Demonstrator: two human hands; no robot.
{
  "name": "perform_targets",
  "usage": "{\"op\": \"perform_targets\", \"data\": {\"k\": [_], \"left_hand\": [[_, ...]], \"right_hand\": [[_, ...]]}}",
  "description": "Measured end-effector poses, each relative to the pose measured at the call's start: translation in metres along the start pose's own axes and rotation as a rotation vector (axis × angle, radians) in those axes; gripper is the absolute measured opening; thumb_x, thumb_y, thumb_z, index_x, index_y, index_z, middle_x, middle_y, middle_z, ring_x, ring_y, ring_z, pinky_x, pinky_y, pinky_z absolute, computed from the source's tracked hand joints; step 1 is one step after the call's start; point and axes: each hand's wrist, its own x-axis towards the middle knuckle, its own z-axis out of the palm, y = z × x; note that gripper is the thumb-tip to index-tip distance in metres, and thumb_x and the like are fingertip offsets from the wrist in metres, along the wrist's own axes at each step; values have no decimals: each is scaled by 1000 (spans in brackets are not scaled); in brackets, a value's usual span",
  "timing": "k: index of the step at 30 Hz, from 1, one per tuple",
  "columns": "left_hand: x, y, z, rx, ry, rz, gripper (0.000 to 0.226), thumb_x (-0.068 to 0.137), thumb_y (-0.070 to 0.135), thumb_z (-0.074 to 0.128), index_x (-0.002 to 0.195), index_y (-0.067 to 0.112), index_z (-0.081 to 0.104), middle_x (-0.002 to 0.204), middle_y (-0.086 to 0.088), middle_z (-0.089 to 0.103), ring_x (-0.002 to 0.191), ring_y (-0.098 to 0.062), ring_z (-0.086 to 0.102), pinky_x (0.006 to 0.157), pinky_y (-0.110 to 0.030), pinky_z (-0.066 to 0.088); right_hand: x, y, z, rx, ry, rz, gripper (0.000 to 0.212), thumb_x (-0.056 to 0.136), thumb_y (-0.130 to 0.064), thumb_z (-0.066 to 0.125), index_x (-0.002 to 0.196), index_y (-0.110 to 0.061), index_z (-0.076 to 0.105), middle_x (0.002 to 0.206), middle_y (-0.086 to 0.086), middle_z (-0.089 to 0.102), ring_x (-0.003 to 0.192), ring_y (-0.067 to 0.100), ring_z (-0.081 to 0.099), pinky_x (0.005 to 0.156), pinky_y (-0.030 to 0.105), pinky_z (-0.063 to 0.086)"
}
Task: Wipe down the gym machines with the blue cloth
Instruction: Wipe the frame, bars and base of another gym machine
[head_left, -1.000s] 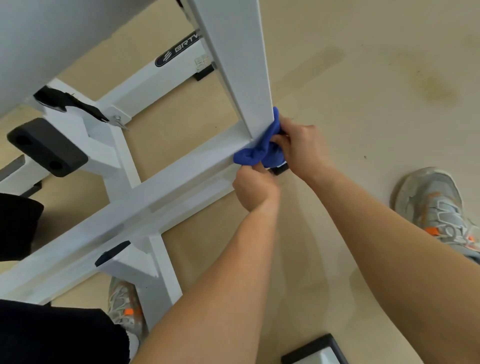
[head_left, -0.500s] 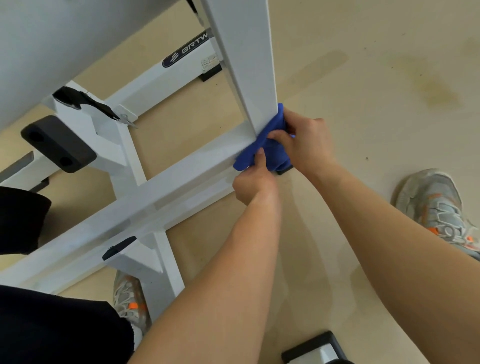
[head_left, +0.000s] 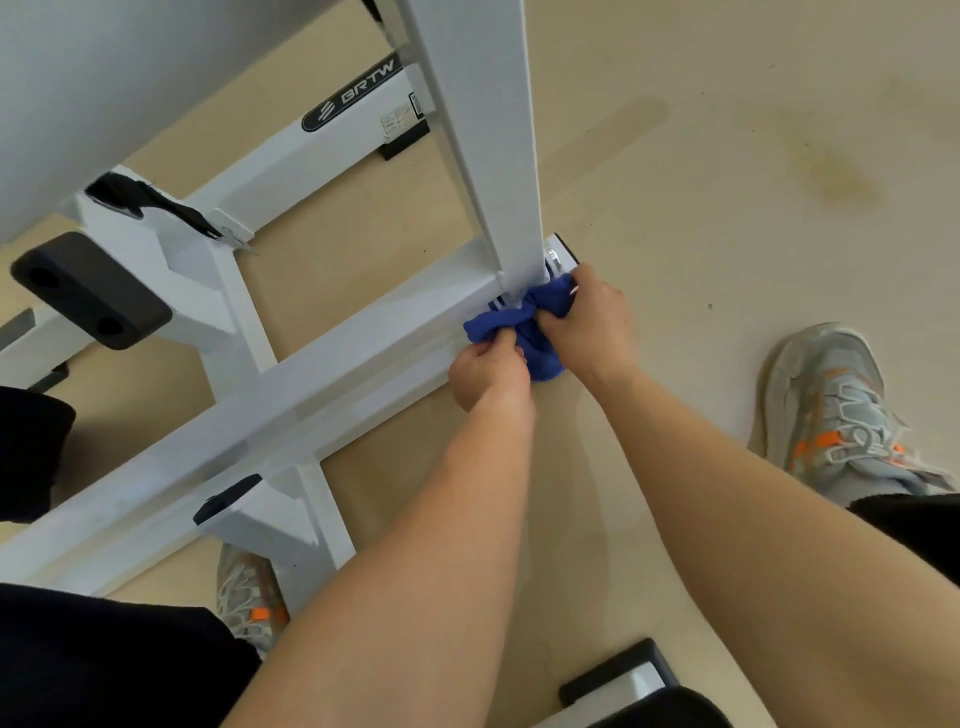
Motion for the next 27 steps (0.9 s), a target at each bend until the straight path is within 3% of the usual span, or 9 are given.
{"op": "perform_targets", "data": {"k": [3, 7, 11, 15, 18, 22, 24, 25, 27], "left_hand": [[-9, -15, -38, 169, -34, -1, 15, 78, 29, 69, 67, 19, 65, 68, 2, 70, 60, -18, 64, 59, -24, 48], [-11, -31, -89, 274, -55, 50, 15, 81, 29, 67, 72, 19, 63, 74, 1, 70, 66, -18, 65, 53, -22, 42], [-6, -24, -115, 222, -64, -22, 10, 83, 27, 65, 74, 21, 65, 73, 1, 71, 67, -19, 66, 63, -27, 50], [5, -13, -115, 80, -76, -149, 13, 80, 21, 66, 69, 16, 64, 51, 5, 63, 53, -17, 59, 61, -27, 51], [16, -6, -105, 36, -78, -140, 18, 82, 22, 68, 66, 14, 64, 49, 6, 64, 49, -15, 59, 59, -27, 50], [27, 2, -89, -95, -129, -50, 20, 95, 22, 56, 78, 15, 65, 73, -2, 73, 65, -18, 71, 62, -31, 57], [29, -1, -85, 17, -102, 95, 18, 96, 18, 48, 90, 15, 65, 89, -2, 72, 81, -21, 70, 75, -36, 57], [28, -4, -86, 169, -77, 223, 19, 96, 17, 47, 102, 16, 65, 100, -1, 70, 92, -21, 67, 84, -36, 54], [25, -15, -90, 506, -76, 547, 34, 95, 13, 47, 128, 15, 57, 125, -4, 59, 112, -22, 55, 96, -35, 45]], "right_hand": [[-42, 4, 4, 110, -94, 152, 24, 80, -34, 65, 101, -24, 57, 85, -6, 67, 78, 20, 65, 65, 34, 52], [-83, -2, 14, 216, -208, 185, 20, 79, -36, 72, 94, -27, 64, 79, -9, 68, 75, 13, 67, 60, 27, 48], [-102, -19, 29, 385, -114, 283, 23, 78, -35, 79, 79, -23, 60, 72, -8, 67, 68, 9, 66, 57, 26, 50], [-94, -37, 47, 422, -90, 330, 17, 83, -26, 74, 83, -22, 58, 78, -4, 66, 73, 13, 64, 56, 24, 47], [-73, -47, 57, 457, -34, 373, 20, 83, -23, 71, 89, -14, 54, 84, 3, 68, 75, 16, 65, 53, 23, 43], [-49, -53, 62, 601, 14, 412, 23, 81, -23, 72, 81, -13, 51, 76, 4, 62, 64, 15, 60, 57, 25, 49], [-49, -55, 69, 604, 6, 349, 13, 83, -18, 68, 79, -17, 56, 76, -5, 63, 66, 9, 59, 66, 25, 50], [-53, -55, 72, 547, -28, 281, 6, 85, -15, 64, 88, -19, 63, 85, -9, 66, 77, 5, 62, 75, 25, 51], [-63, -48, 77, 334, -121, 95, 39, 85, -8, 52, 121, -18, 65, 121, -5, 65, 112, 10, 59, 97, 31, 49]]}}
